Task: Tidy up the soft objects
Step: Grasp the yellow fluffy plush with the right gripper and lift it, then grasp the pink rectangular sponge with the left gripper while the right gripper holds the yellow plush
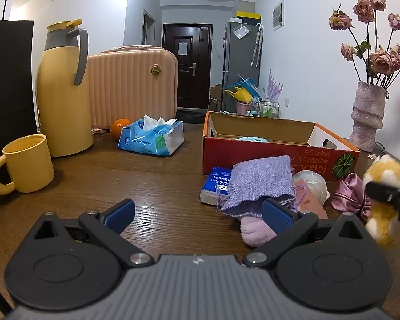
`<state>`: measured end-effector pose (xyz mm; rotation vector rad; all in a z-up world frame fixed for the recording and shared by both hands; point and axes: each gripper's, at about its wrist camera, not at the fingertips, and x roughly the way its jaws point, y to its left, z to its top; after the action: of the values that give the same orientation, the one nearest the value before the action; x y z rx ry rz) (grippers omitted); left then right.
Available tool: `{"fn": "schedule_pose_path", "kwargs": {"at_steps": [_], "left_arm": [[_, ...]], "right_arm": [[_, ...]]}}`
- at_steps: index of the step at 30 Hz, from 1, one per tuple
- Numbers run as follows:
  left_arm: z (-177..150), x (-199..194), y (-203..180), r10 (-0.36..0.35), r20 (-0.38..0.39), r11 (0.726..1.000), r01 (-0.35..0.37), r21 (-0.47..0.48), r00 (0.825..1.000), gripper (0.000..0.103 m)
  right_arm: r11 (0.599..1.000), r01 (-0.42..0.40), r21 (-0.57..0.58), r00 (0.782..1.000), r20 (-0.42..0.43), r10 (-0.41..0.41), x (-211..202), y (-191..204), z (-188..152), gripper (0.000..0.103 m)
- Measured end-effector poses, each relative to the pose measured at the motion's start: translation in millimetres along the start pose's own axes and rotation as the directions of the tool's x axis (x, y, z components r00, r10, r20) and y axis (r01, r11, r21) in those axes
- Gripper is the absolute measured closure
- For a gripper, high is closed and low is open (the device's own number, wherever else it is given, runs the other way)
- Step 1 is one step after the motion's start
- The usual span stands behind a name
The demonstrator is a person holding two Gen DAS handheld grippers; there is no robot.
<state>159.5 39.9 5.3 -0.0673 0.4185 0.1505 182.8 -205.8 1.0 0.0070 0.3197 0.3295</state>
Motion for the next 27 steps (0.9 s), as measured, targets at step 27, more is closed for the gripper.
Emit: {"fn": "schedule_pose_path", "kwargs": {"at_steps": [27], "left_arm": [[-15,3,-101,-0.106,-0.015,0.973,0.107,0.207,0.994,0.0]], "right_arm": [[0.994,0.101,0.05,0.993,0.058,-0.103,-23,-45,-1,0.054]]}}
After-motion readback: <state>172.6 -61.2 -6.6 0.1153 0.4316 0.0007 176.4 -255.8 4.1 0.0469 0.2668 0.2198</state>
